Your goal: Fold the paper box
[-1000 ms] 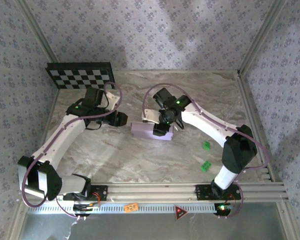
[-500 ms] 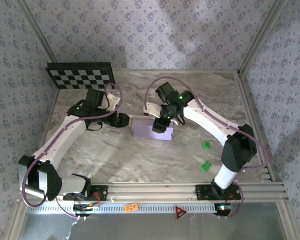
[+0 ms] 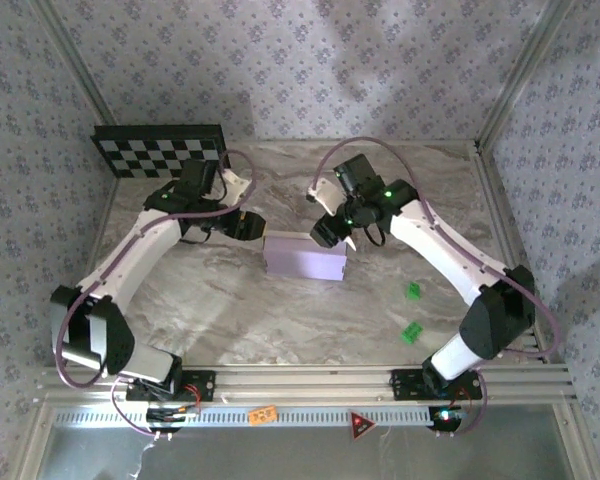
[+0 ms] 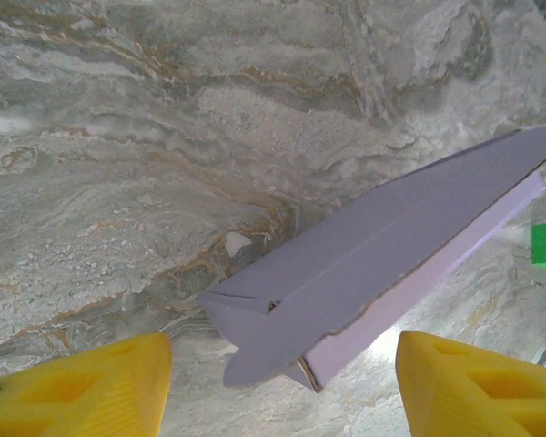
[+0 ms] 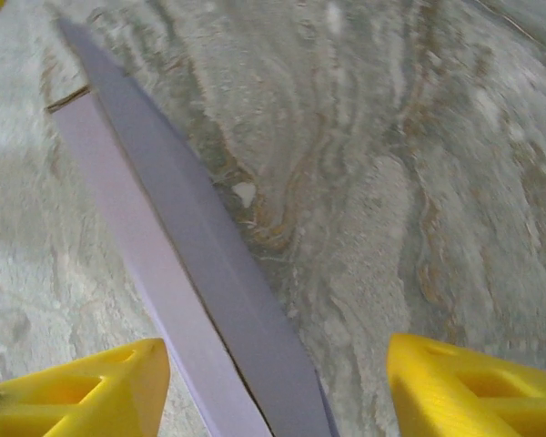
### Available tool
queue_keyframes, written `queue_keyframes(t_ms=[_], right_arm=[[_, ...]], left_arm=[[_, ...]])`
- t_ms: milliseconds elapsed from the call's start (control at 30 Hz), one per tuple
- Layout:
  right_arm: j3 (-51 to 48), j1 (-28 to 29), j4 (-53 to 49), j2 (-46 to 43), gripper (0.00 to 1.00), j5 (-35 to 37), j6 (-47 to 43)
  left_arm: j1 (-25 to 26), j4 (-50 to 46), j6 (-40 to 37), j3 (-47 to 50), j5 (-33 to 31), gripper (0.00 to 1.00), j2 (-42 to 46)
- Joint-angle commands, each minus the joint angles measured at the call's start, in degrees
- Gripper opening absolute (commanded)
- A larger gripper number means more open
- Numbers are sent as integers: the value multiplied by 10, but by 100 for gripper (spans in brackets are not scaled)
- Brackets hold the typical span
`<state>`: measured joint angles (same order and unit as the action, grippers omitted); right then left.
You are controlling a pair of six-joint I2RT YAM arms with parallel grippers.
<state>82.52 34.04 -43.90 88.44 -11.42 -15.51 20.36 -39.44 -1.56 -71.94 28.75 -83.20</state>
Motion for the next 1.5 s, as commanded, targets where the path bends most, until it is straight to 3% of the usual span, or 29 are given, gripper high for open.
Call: queue_keyframes(t_ms=[0,233,500,767,1167,1467], right_arm=[[-36,-11,19,-35,63,35,115],[-118,-20,49,-107,60,34,204],[-201,-27,73,-151,60,28,232],[-231,-45,92,-138,56,17,240],[-267,-65,130,-124,42,-1,245],[-259,-63,154,-109,35,-21,249]], left_arm=[[12,-35,-31,-20,15,68,-22],[27,-41,-49,-26,16,70,-44],[35,-48,-57,-28,-8,67,-70],[37,-55,-60,-29,-21,56,-79],[42,-62,-56,-17,-22,37,-80],[46,-83,-29,24,-35,38,-32]])
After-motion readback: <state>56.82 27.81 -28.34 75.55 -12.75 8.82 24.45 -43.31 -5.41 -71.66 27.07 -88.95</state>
